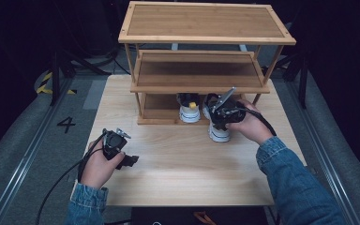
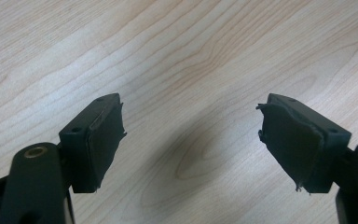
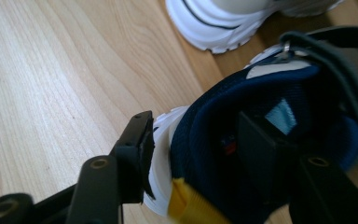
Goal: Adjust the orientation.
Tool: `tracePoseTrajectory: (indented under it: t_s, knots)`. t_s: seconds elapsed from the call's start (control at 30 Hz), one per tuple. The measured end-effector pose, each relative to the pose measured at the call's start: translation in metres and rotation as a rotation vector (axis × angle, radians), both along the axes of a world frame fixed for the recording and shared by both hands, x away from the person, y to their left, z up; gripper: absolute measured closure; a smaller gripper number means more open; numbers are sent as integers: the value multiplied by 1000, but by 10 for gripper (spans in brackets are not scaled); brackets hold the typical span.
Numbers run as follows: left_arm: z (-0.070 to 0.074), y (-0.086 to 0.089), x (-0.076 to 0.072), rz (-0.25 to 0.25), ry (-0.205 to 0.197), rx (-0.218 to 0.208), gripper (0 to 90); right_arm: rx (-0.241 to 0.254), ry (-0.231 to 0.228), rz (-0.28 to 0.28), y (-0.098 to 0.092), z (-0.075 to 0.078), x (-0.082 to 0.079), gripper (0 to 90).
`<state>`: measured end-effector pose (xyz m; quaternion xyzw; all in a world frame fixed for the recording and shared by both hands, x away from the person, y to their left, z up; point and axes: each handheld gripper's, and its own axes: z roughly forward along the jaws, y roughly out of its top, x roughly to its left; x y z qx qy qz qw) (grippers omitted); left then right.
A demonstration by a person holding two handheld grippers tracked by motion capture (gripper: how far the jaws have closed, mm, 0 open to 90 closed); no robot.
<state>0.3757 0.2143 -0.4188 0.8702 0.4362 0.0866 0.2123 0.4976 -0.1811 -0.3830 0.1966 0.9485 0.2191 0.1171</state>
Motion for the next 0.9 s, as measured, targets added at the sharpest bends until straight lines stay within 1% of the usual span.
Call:
tracePoseTrajectory:
  t_s: [0.1, 0.2, 0.23, 0.27, 0.3, 0.33, 0.37, 0.43, 0.47, 0.5, 0.53, 0.57, 0.67, 0.77, 0.83, 0.9]
  knots:
    - [0, -4, 4, -5, -3, -2, 216, 20, -42, -34, -6, 7, -8, 458]
    - [-1, -8, 8, -13, 0, -4, 216, 50, -73, -138, -15, 16, -22, 435]
    - [-1, -10, 8, -13, 4, -5, 216, 66, -82, -171, -18, 17, -27, 432]
    - [-1, -11, 10, -27, 0, 2, 216, 75, -94, -191, -20, 18, -30, 432]
    - [-2, -13, 11, -24, 6, -3, 216, 92, -109, -223, -24, 19, -35, 433]
    - [-2, -15, 12, -32, 1, -4, 216, 119, -116, -268, -27, 19, -41, 436]
    - [-1, -16, 13, -42, -5, 10, 216, 137, -127, -294, -31, 18, -45, 439]
    - [-1, -20, 14, -39, -3, -4, 216, 148, -141, -355, -37, 15, -52, 445]
    - [0, -20, 15, -51, -2, 4, 216, 151, -142, -375, -40, 13, -55, 446]
    - [-1, -21, 14, -45, 4, 0, 215, 150, -138, -390, -42, 11, -57, 448]
    - [-1, -21, 15, -55, 1, 7, 215, 148, -133, -405, -45, 8, -58, 449]
    - [-1, -21, 15, -52, 2, 7, 215, 144, -131, -416, -47, 5, -59, 449]
    - [-1, -21, 15, -49, 4, 5, 216, 151, -119, -444, -52, -2, -61, 457]
    - [-2, -20, 14, -41, 1, -2, 216, 151, -99, -457, -52, -11, -63, 458]
    - [-2, -18, 14, -49, 4, 8, 215, 151, -89, -459, -51, -17, -63, 458]
    - [-2, -17, 12, -33, 9, 8, 216, 150, -80, -463, -49, -23, -62, 458]
